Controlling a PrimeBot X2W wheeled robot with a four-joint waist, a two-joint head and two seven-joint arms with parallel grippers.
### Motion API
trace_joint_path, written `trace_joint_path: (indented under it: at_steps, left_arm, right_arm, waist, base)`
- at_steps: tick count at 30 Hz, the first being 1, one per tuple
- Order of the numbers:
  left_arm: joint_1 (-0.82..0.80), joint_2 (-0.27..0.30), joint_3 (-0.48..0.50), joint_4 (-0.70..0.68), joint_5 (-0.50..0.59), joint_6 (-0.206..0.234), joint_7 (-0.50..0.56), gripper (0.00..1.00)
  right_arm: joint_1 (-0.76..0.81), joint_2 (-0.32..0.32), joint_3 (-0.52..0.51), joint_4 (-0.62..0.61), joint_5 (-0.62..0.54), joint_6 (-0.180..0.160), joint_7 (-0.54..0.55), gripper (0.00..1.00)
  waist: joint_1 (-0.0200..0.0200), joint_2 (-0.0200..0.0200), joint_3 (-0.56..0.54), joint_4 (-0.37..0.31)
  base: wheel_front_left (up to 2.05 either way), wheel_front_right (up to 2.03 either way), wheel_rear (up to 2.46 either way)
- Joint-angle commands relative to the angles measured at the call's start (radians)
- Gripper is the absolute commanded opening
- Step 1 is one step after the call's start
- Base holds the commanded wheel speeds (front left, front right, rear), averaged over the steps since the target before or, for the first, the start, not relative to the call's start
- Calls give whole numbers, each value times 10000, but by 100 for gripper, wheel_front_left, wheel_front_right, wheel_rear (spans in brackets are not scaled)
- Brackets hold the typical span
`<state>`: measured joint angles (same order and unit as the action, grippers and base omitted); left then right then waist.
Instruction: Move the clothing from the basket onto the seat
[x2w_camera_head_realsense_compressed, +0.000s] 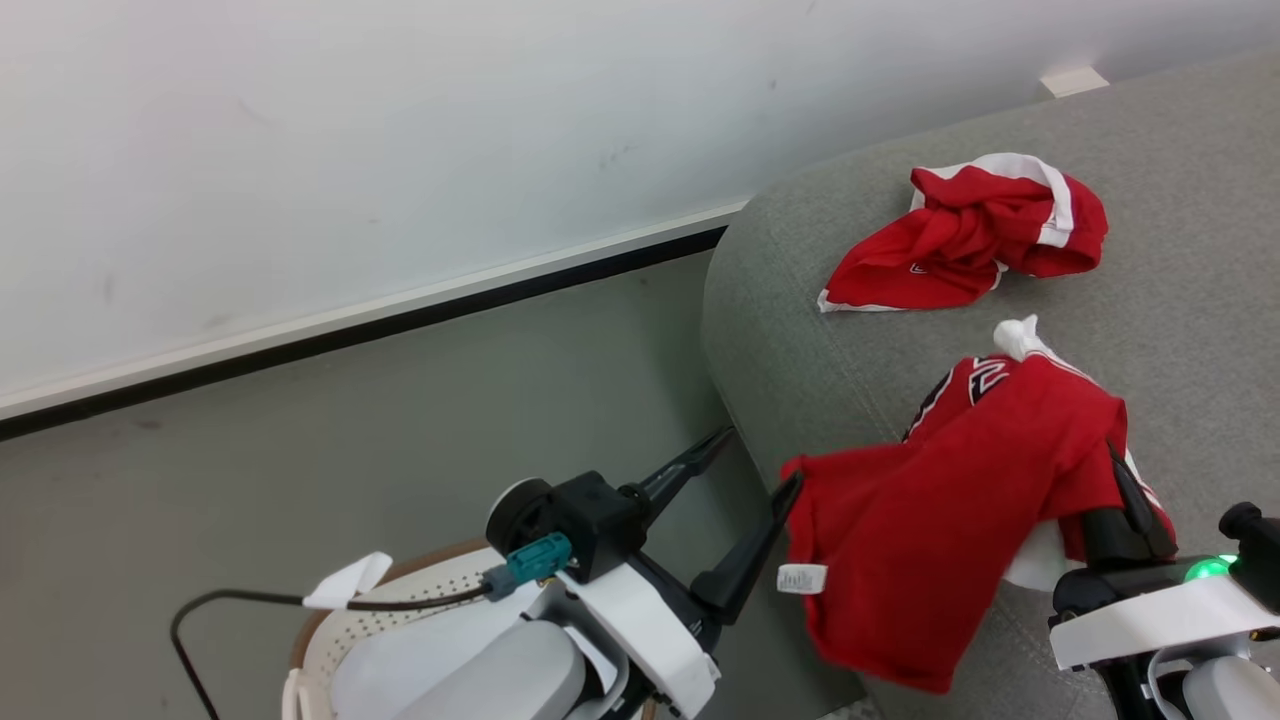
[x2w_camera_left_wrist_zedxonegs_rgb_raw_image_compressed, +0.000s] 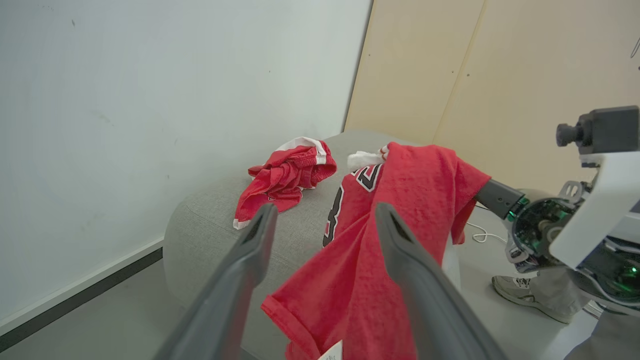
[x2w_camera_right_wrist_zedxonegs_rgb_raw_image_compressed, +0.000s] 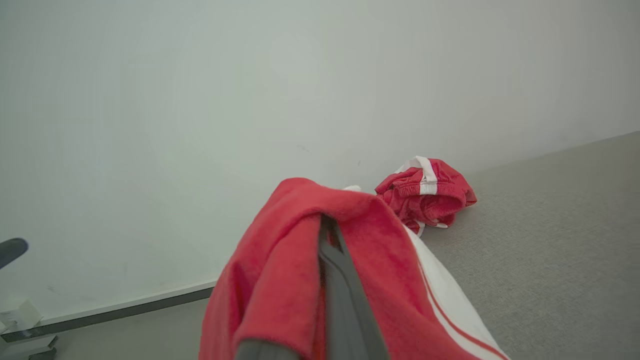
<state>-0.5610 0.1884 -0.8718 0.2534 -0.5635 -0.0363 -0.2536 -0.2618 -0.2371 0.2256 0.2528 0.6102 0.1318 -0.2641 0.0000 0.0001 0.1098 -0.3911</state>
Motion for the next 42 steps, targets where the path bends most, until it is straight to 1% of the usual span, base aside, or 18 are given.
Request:
trace_joint_path:
  at_steps: [1, 10, 14, 15, 17, 22, 30, 36, 40, 42]
  left_arm:
    - [169, -17, 33, 46, 88, -40, -30, 100]
    - [272, -132, 116, 153, 169, -77, -106, 100]
    - [139, -101, 178, 78, 310, -68, -98, 100]
    - [99, -79, 204, 53, 315, -58, -101, 100]
    - [31, -21, 244, 6, 385, -46, -100, 100]
    - [-152, 113, 318, -83, 420, -12, -55, 100]
    - [-515, 380, 358, -333, 564, 29, 143, 100]
    - [-941, 463, 367, -562, 685, 40, 305, 100]
    - [-1201, 614, 403, -739, 830, 82, 406, 100]
    - [-1367, 679, 418, -842, 921, 92, 476, 100]
  right_arm:
    - [117, -47, -69, -90, 70, -23, 0, 0]
    - [159, -123, -200, -168, 3, -23, 0, 0]
    - [-170, -253, -214, -177, -96, -23, -2, 0]
    - [-286, -290, -226, -152, -68, -23, 0, 0]
    - [-587, -225, -358, -151, 347, -23, -2, 0]
    - [-1841, -850, -450, 309, 783, -23, 112, 0]
    - [-4363, -2046, -1285, 1237, 991, -23, 758, 0]
    - [-5850, -2963, -1734, 2379, 829, -23, 1055, 0]
    - [-6689, -3338, -1720, 3279, 610, -23, 1139, 0]
    - [-7071, -3451, -1540, 3770, 470, -23, 1327, 0]
  waist:
    - [0, -1, -29, -40]
    - [0, -1, -59, -78]
    - [0, -1, 138, -24]
    - [0, -1, 211, -12]
    - [0, -1, 376, 15]
    - [0, -1, 895, 125]
    - [0, -1, 2023, 445]
    - [0, -1, 3012, 965]
    - [0, -1, 3701, 1254]
    - [0, -1, 4069, 1388]
  base:
    - [0, 0, 0]
    - [0, 0, 0]
    - [0, 0, 0]
    - [0, 0, 0]
    - [0, 0, 0]
    - [0, 0, 0]
    - [0, 0, 0]
    - [0, 0, 0]
    - [0, 0, 0]
    - [0, 0, 0]
